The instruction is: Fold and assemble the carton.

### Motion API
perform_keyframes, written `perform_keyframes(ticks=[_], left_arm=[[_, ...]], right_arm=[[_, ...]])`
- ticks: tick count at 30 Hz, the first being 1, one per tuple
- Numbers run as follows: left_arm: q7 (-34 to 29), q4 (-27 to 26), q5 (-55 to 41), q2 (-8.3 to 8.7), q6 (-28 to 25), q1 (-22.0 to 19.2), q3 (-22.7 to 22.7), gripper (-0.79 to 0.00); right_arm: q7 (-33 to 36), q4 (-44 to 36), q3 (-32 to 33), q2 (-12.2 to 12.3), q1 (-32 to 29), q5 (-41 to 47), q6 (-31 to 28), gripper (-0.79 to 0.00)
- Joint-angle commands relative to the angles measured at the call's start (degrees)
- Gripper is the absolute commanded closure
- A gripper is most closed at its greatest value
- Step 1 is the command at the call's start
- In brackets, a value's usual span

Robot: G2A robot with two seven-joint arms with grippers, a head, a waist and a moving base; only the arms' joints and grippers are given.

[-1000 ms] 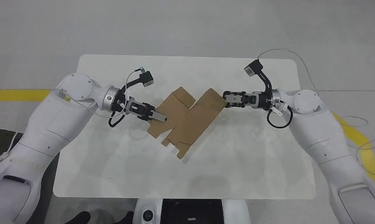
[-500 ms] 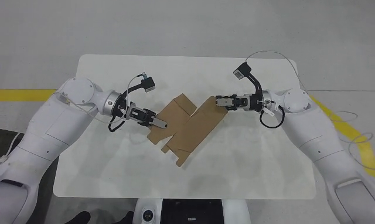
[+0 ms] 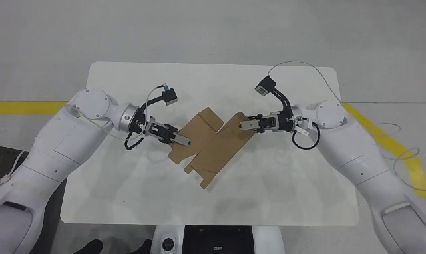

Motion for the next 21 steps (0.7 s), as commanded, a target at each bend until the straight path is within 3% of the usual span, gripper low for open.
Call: perform_keyframes(ticks=[1,4,9,10,11,21], left_arm=[[0.10,0.27,-0.09,-0.01,-0.09,-0.18,0.17,0.000],[0.17,0.53,-0.21,-0.01,-0.17,-0.42,0.38,0.000],[0.19,0.96,-0.59,0.05,-0.18,-0.73,0.51,0.000],[0.20,1.04,-0.63,0.06,-0.20,-0.77,0.54,0.000],[0.21,1.08,-0.65,0.07,-0.20,-0.83,0.58,0.000],[-0.21,1.46,-1.44,0.12,0.21,-1.03,0.82,0.000]], right_arm=[[0.12,-0.21,-0.30,0.20,0.08,-0.07,0.13,-0.779],[-0.10,0.18,-0.67,0.47,0.25,-0.36,-0.09,-0.757],[-0.58,0.09,-1.36,0.86,0.50,-0.33,-0.58,-0.600],[-0.68,0.03,-1.51,0.93,0.57,-0.31,-0.67,-0.520],[-0.75,-0.01,-1.67,1.00,0.62,-0.27,-0.74,-0.391],[-1.49,-0.07,-3.35,1.48,1.16,0.49,-1.48,-0.182]])
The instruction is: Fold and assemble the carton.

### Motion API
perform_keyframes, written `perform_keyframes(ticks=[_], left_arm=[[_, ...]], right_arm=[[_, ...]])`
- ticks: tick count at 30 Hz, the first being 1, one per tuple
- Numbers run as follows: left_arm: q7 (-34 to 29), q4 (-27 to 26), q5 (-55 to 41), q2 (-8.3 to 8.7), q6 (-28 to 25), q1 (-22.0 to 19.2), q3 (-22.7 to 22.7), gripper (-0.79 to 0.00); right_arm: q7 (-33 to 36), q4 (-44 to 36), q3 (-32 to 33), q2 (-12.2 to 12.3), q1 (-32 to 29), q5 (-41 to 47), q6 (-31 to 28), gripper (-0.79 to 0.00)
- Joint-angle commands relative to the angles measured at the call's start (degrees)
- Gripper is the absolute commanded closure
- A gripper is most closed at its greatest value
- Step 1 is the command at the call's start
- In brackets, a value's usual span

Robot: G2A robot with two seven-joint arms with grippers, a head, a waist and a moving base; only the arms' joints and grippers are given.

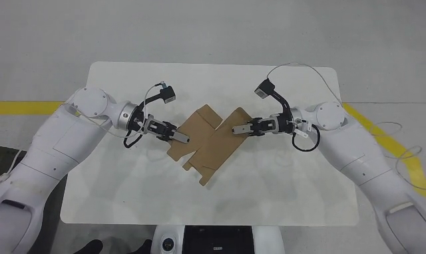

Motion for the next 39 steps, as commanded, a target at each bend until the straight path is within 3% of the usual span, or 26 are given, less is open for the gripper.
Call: perform_keyframes(ticks=[1,7,9,10,11,13,29,39], left_arm=[[-0.08,0.06,-0.03,0.03,0.08,-0.02,0.01,0.000],[-0.02,0.22,-0.11,0.11,0.02,-0.11,-0.11,0.000],[-0.01,0.29,-0.15,0.14,0.01,-0.13,-0.15,0.000],[-0.02,0.28,-0.16,0.14,0.02,-0.15,-0.16,-0.102],[0.04,0.29,-0.26,0.15,-0.03,-0.16,-0.22,-0.292],[0.11,0.31,-0.86,0.16,-0.11,-0.12,-0.42,-0.785],[4.93,8.35,-6.69,-1.07,-4.91,-0.14,-4.65,-0.785],[7.34,10.63,-7.98,-3.22,-6.12,0.05,-4.69,-0.785]], right_arm=[[-0.15,0.01,-0.28,0.09,0.12,0.24,-0.15,-0.172],[-0.39,0.00,-1.09,0.33,0.43,0.77,-0.39,0.000],[-0.41,-0.01,-1.31,0.40,0.55,0.99,-0.41,0.000],[-0.52,0.04,-1.40,0.43,0.58,1.10,-0.52,0.000],[-0.60,0.02,-1.50,0.46,0.61,1.17,-0.60,0.000],[-1.04,0.08,-1.60,0.51,0.67,1.29,-1.04,0.000],[-6.80,4.91,0.19,0.38,0.13,3.35,-6.77,0.000],[-12.57,3.17,1.94,-0.48,-0.21,-0.92,-2.90,0.000]])
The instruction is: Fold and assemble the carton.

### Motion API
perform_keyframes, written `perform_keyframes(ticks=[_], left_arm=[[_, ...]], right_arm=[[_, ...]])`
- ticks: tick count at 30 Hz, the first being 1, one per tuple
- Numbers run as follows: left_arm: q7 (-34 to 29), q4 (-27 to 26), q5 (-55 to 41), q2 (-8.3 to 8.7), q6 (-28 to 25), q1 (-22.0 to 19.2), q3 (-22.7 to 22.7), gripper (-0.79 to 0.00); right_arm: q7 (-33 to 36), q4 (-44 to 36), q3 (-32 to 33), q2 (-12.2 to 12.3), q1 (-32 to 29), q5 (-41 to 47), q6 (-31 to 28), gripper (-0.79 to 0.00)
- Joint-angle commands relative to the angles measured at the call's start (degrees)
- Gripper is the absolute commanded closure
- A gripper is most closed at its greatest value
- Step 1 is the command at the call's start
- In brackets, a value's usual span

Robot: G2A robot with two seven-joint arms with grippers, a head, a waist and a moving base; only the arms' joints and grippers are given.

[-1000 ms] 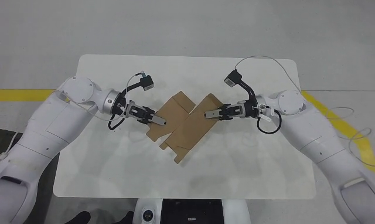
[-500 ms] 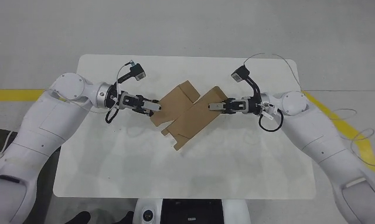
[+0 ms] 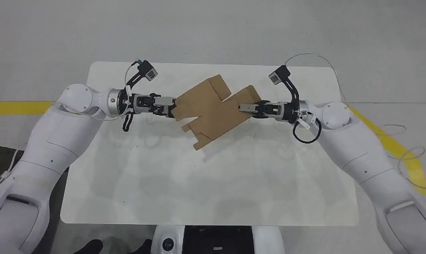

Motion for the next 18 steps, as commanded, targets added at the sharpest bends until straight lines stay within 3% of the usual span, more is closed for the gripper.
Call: perform_keyframes(ticks=[1,18], left_arm=[[0.47,-0.23,0.31,-0.36,0.12,0.26,0.07,-0.785],[0.59,-0.41,0.31,-1.16,3.16,1.86,-3.91,-0.785]], right_arm=[[-1.54,-0.97,0.38,-0.10,-0.33,-1.15,1.04,0.000],[-8.09,-0.20,2.83,-1.28,-2.87,-7.62,3.24,0.000]])
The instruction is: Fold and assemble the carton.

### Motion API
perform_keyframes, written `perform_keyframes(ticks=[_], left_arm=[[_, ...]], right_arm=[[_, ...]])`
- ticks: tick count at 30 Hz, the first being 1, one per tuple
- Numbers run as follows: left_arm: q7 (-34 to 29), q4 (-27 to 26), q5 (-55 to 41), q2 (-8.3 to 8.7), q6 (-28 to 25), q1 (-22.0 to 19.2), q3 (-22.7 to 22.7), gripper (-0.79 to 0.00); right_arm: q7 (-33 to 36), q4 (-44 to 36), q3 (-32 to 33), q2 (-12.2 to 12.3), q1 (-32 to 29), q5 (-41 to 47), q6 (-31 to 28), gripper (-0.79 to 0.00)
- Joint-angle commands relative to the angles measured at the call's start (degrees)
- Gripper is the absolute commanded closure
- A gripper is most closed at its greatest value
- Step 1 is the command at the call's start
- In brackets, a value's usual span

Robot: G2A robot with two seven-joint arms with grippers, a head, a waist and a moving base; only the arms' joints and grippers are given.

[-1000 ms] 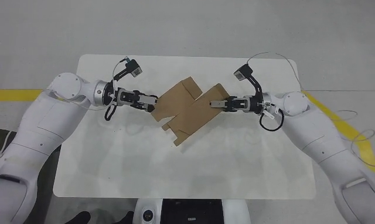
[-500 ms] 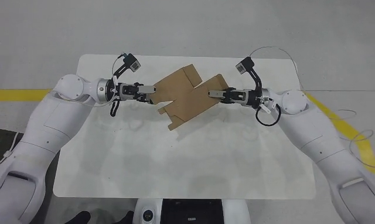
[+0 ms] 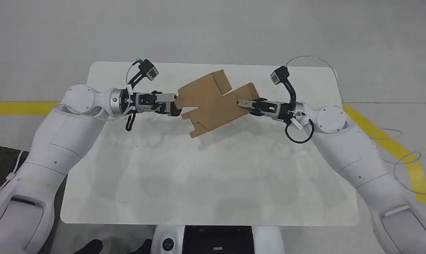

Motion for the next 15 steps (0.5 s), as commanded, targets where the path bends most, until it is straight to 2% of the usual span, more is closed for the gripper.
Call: perform_keyframes(ticks=[1,8,15], left_arm=[[-0.29,-0.21,-0.34,0.02,0.65,0.15,-0.77,-0.785],[-1.54,-1.42,-0.70,0.18,2.16,0.69,-3.32,-0.785],[0.95,-2.16,0.61,-0.40,3.64,0.99,-3.90,-0.785]], right_arm=[[-0.08,0.23,0.04,-0.22,-0.01,-0.71,0.31,0.000],[-0.08,0.92,0.40,-0.94,-0.16,-2.20,0.86,0.000],[0.75,0.45,0.71,-1.68,0.02,-3.15,1.18,0.000]])
